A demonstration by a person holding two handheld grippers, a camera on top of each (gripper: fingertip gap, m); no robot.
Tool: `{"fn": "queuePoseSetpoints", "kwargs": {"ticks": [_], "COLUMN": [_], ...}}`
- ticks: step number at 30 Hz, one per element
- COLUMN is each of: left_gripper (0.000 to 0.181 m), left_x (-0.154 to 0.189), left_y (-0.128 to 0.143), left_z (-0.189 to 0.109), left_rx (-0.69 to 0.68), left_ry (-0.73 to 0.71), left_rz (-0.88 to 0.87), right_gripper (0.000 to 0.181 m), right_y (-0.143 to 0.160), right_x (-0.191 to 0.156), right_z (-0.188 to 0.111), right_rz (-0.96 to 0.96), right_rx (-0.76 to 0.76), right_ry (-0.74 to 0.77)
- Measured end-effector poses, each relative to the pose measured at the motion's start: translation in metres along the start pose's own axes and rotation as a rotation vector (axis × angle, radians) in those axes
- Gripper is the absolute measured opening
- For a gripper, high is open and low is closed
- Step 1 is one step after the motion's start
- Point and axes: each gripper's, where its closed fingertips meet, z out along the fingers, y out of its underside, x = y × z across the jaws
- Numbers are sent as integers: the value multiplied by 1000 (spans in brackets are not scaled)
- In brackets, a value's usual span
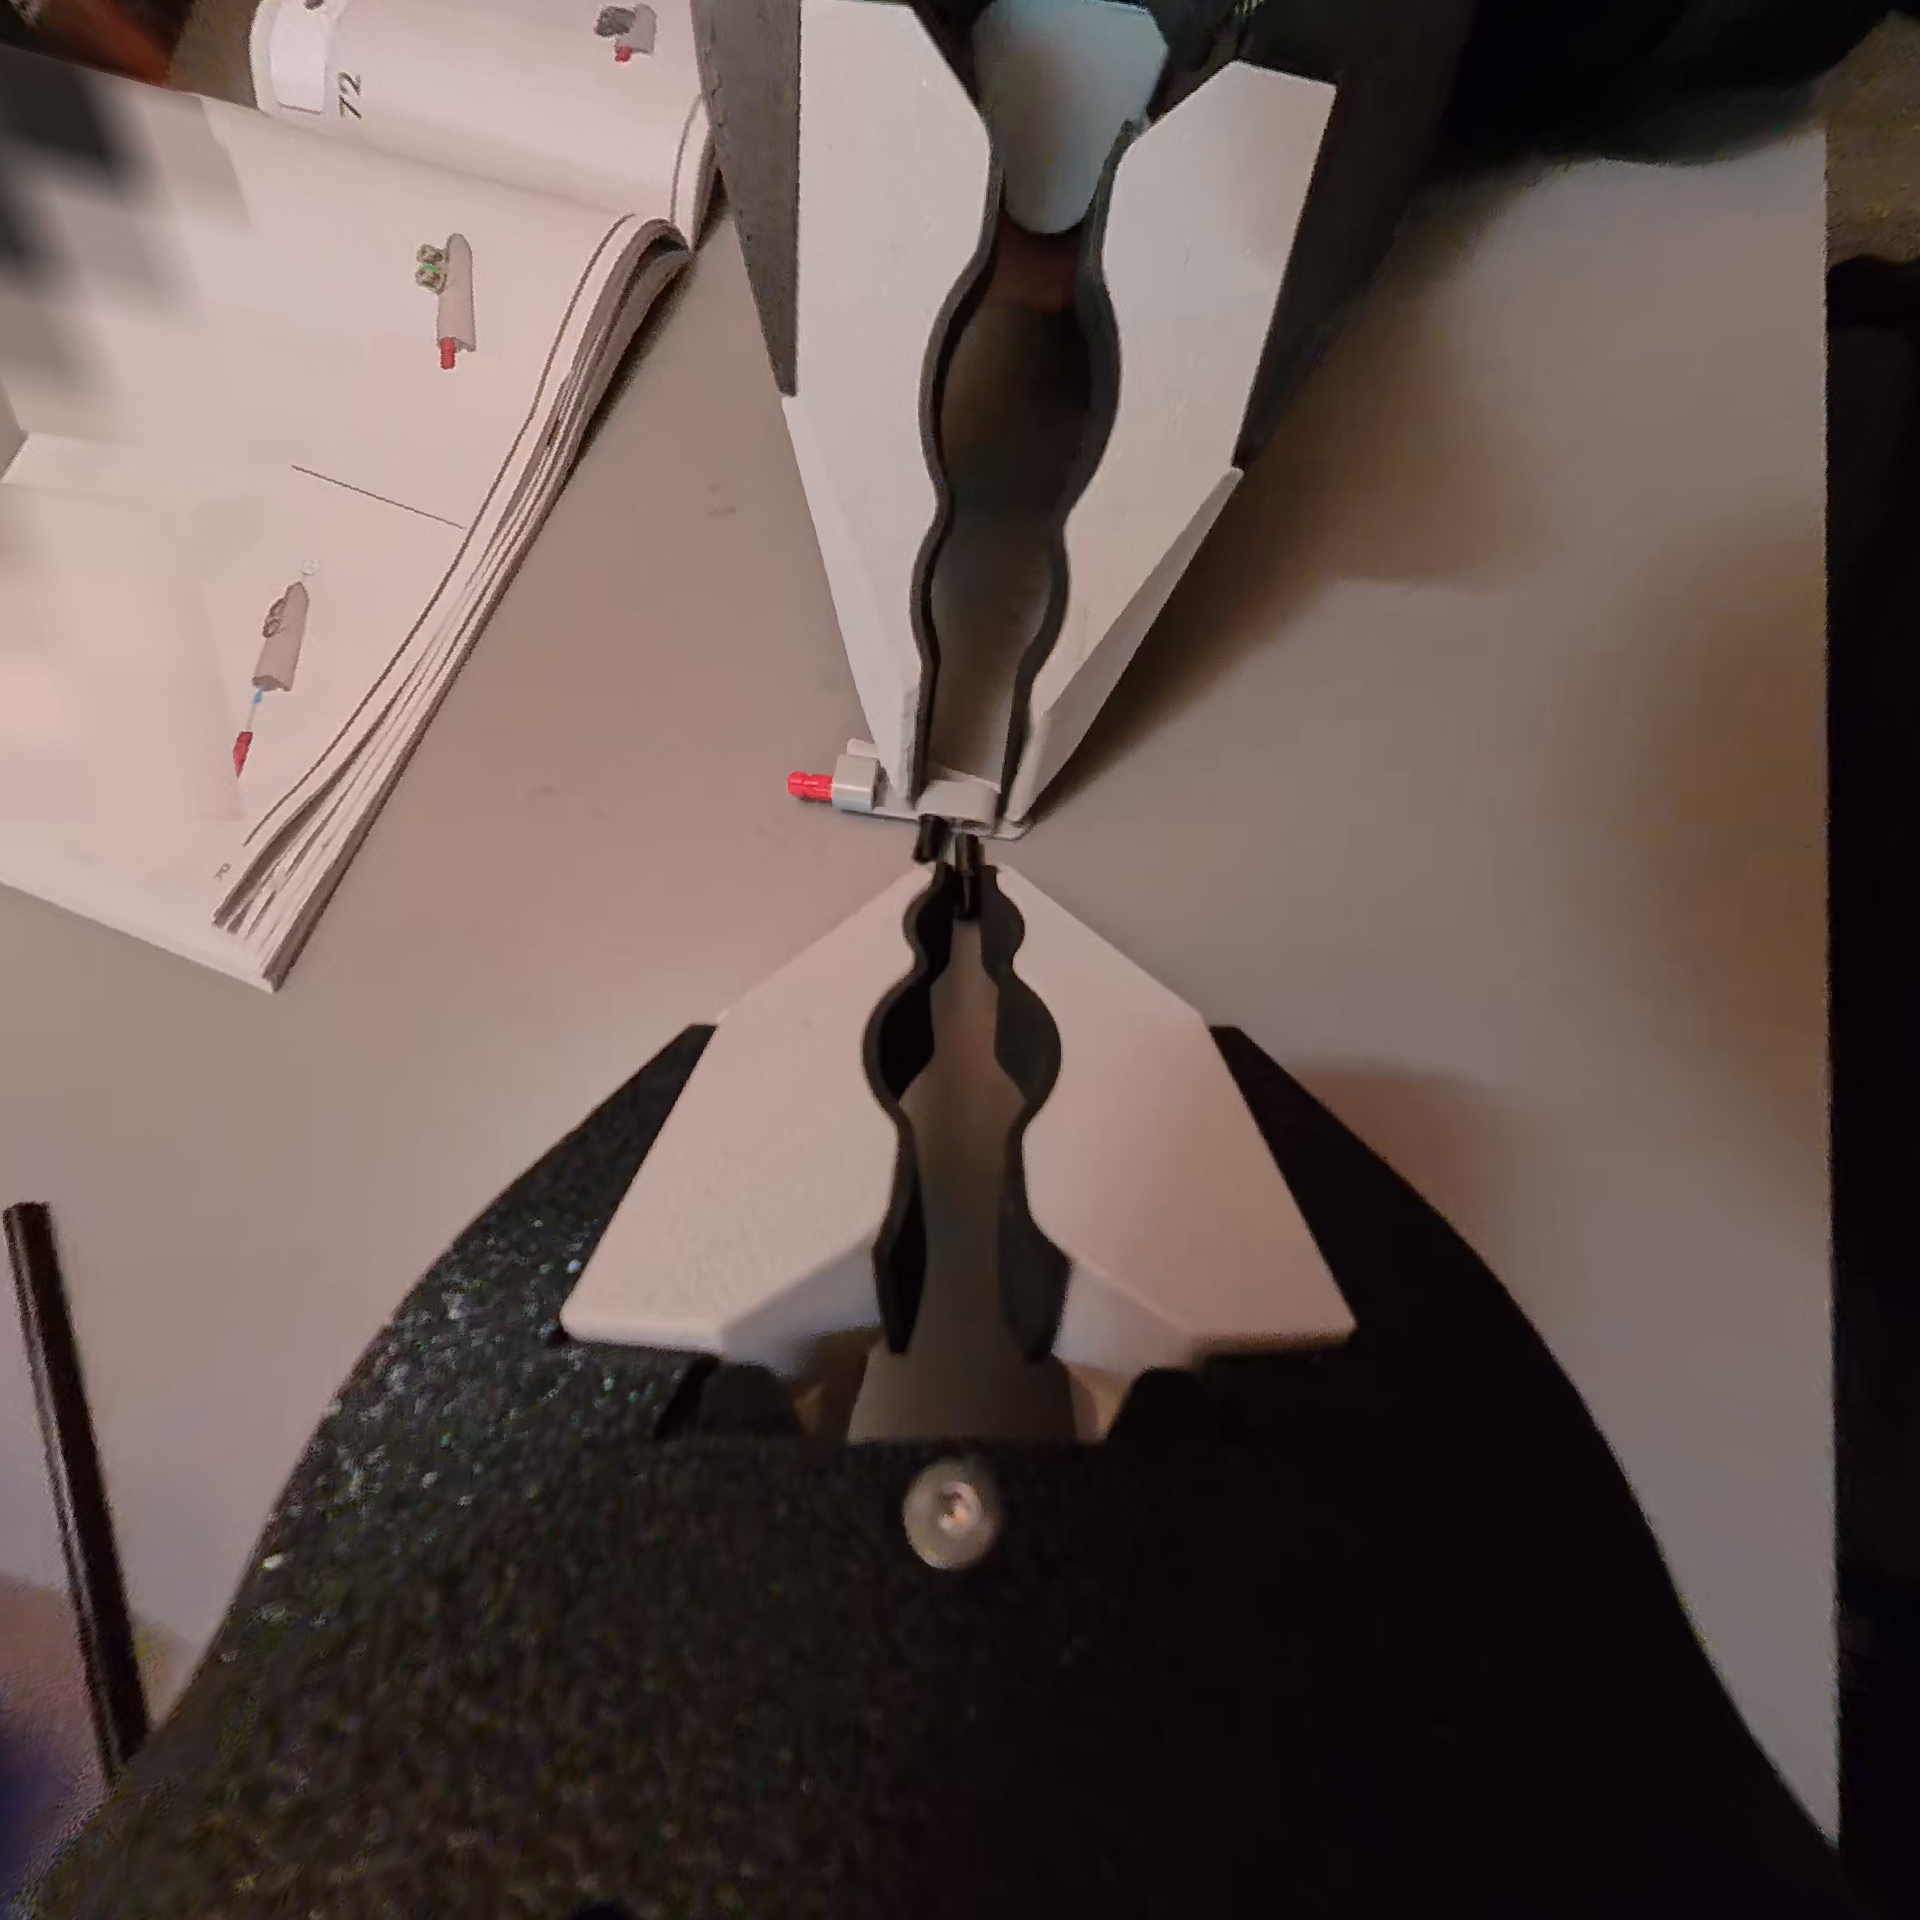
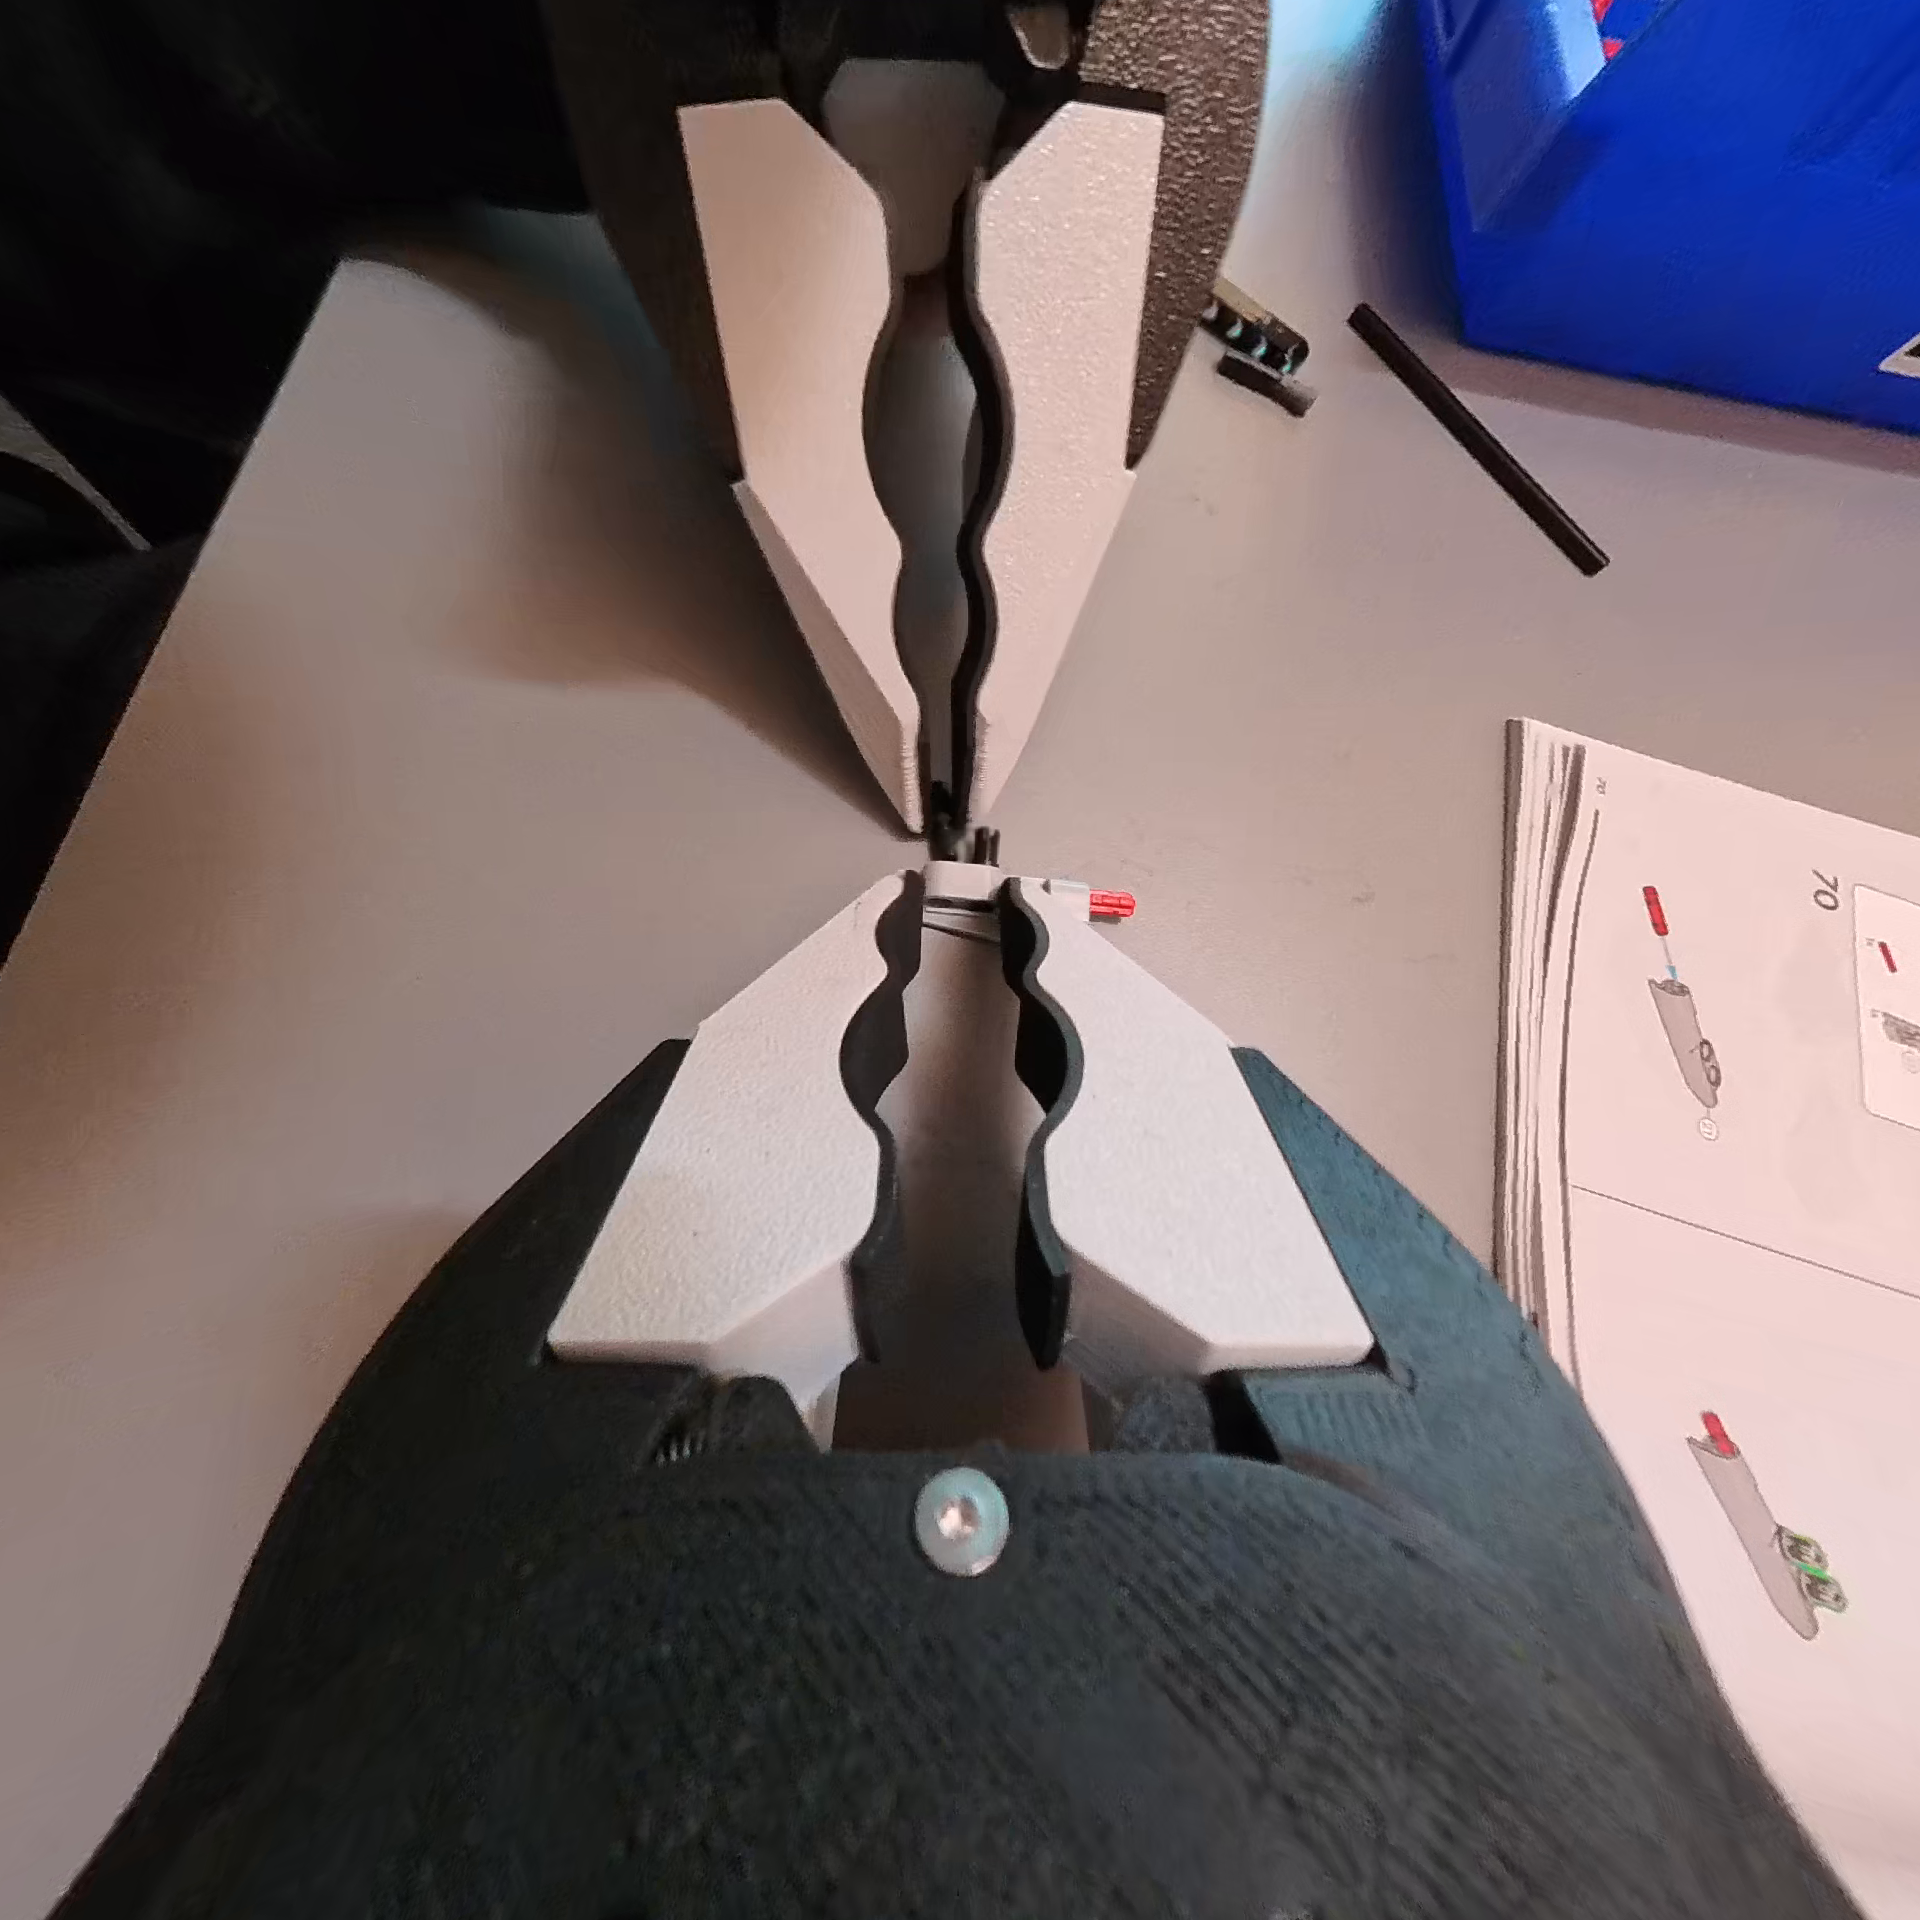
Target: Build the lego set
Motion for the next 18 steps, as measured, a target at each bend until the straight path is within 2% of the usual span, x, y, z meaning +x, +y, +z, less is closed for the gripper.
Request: {"fn": "queuePoseSetpoints", "kwargs": {"ticks": [9,13,18], "left_gripper": [2,14,12], "left_x": [8,5,4], "left_y": [1,3,8], "left_z": [-1,-5,-10], "left_rx": [5,6,6], "left_ry": [3,-20,-4], "left_rz": [-28,-37,-75], "right_gripper": [14,14,14], "right_y": [-1,-1,-1], "right_x": [0,0,0], "right_z": [1,1,1], "right_rz": [17,13,14], "right_rx": [-1,0,0], "right_ry": [8,6,5]}}
